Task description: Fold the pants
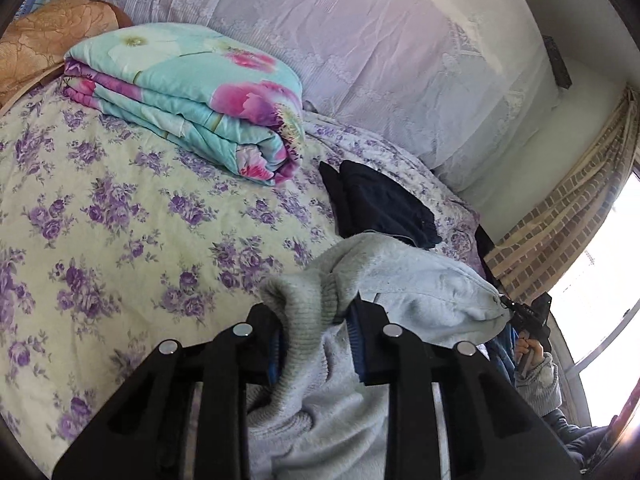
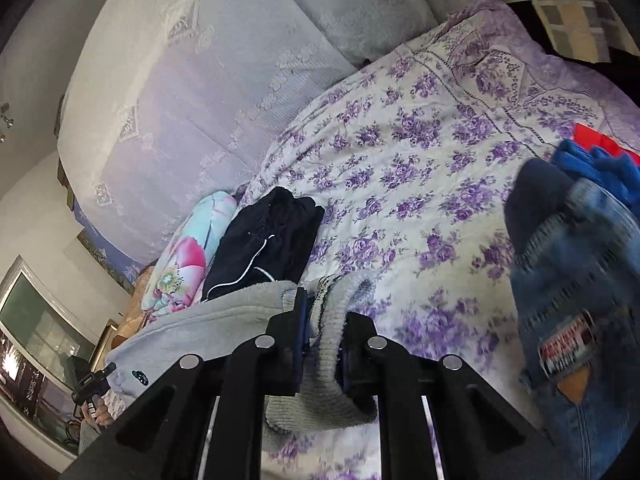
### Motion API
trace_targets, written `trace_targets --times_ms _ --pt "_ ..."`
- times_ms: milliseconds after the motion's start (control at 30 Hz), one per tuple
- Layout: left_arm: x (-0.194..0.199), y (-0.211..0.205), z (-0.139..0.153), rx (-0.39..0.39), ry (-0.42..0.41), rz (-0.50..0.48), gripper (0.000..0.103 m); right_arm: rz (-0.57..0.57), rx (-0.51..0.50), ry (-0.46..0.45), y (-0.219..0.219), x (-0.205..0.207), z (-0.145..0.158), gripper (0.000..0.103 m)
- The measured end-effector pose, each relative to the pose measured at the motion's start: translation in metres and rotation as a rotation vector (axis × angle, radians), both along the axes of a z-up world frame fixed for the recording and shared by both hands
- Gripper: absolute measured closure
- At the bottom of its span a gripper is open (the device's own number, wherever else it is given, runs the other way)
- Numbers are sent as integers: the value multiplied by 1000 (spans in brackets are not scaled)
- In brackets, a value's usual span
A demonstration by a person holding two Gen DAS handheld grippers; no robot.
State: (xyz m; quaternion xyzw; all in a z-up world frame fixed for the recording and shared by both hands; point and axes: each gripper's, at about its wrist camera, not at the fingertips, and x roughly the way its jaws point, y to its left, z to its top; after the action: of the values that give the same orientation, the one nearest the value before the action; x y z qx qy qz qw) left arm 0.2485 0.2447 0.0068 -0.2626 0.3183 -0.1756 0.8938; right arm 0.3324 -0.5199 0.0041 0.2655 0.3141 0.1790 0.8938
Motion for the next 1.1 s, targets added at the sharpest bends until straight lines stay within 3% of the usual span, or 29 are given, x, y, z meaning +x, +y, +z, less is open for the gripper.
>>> trace_targets --times_ms 167,267,333,400,500,667,833,967,1033,1100 --pt "-70 3 -23 -53 -10 -21 76 21 43 -66 -26 -113 -28 90" --pt "-107 9 -51 -113 68 22 49 -12 70 -3 -41 -160 -54 81" --pt "-125 9 -58 -125 91 47 39 -51 130 16 -47 -182 -62 78" --pt "-143 9 -60 -134 97 96 33 -53 198 15 -47 -195 -63 65" --pt "-164 11 -62 -237 91 121 33 -43 320 28 -40 -204 -66 49" --pt "-178 2 -53 -379 90 131 32 -34 478 139 -20 -210 -83 49" --pt "-150 -21 -26 -368 153 153 29 -27 493 209 6 -219 -84 45" --pt "-117 -31 -24 -338 262 197 30 -17 503 243 19 -222 -81 40" --pt "-106 -31 -30 -327 309 229 39 -10 504 256 23 -221 -80 40" --pt "-98 -30 -33 -358 310 193 77 -16 508 275 25 -219 -80 40"
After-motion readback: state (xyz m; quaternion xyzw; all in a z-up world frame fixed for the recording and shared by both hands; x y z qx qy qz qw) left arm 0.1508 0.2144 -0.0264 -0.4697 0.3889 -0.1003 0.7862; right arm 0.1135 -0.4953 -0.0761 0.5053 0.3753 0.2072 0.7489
